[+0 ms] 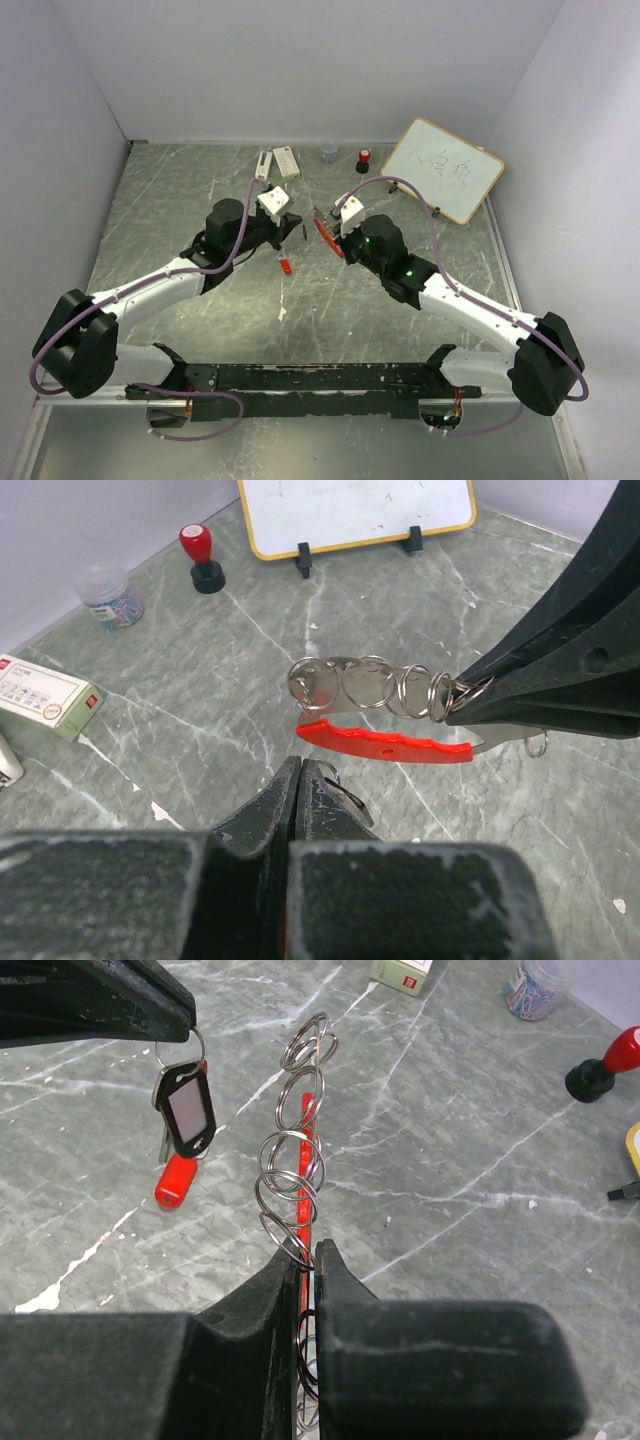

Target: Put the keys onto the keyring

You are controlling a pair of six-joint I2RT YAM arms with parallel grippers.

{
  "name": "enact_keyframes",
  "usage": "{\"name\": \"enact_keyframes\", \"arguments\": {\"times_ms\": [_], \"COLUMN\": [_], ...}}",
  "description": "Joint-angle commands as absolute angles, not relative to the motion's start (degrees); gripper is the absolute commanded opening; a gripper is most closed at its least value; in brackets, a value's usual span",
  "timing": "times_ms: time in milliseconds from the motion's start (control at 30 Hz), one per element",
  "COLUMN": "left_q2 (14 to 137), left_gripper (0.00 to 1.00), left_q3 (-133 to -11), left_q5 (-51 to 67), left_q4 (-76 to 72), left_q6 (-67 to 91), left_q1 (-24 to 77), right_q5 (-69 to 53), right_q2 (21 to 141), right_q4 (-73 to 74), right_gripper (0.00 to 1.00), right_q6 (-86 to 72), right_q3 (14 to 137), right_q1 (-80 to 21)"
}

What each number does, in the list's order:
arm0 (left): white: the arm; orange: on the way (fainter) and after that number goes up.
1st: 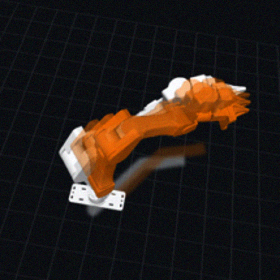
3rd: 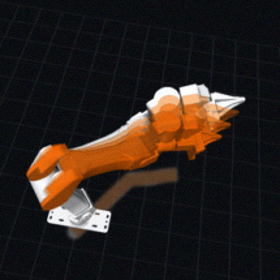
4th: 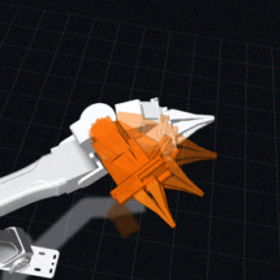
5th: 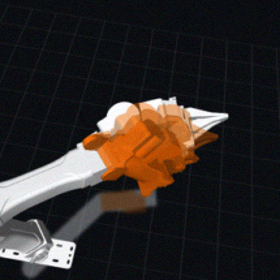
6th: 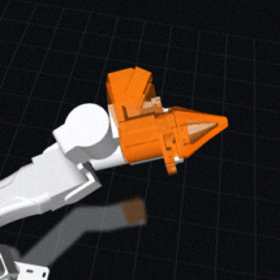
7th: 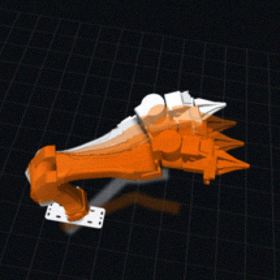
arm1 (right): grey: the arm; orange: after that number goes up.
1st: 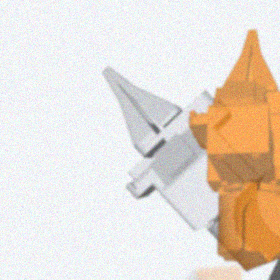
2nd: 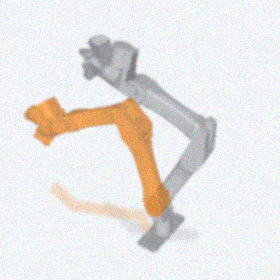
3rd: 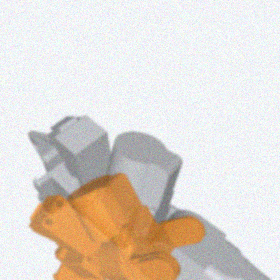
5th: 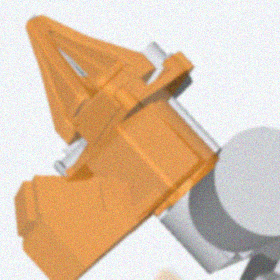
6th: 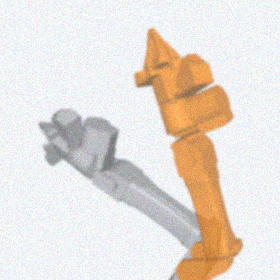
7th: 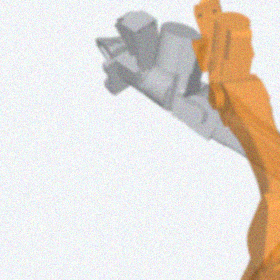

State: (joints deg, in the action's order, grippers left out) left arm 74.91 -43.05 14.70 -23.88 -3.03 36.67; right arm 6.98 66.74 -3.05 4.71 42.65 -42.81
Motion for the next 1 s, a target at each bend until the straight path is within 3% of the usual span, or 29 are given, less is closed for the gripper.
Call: {"name": "enact_keyframes", "arguments": {"times_ms": [0, 967], "left_q2": [74.05, 79.71], "left_gripper": [0.07, 0.07], "left_q3": [-43.85, -49.5], "left_q5": [18.26, 18.31], "left_q4": [-24.03, -26.07], "left_q6": [-2.62, 5.7], "left_q1": [37.05, 37.23], "right_q5": [6.76, 8.12], "right_q2": [67.02, 66.26], "right_q4": [-4.1, -9.58], "right_gripper": [0.0, 0.0], "right_q6": [4.49, 7.3], "right_q3": [44.36, 39.23], "right_q1": [-42.7, -42.98]}}
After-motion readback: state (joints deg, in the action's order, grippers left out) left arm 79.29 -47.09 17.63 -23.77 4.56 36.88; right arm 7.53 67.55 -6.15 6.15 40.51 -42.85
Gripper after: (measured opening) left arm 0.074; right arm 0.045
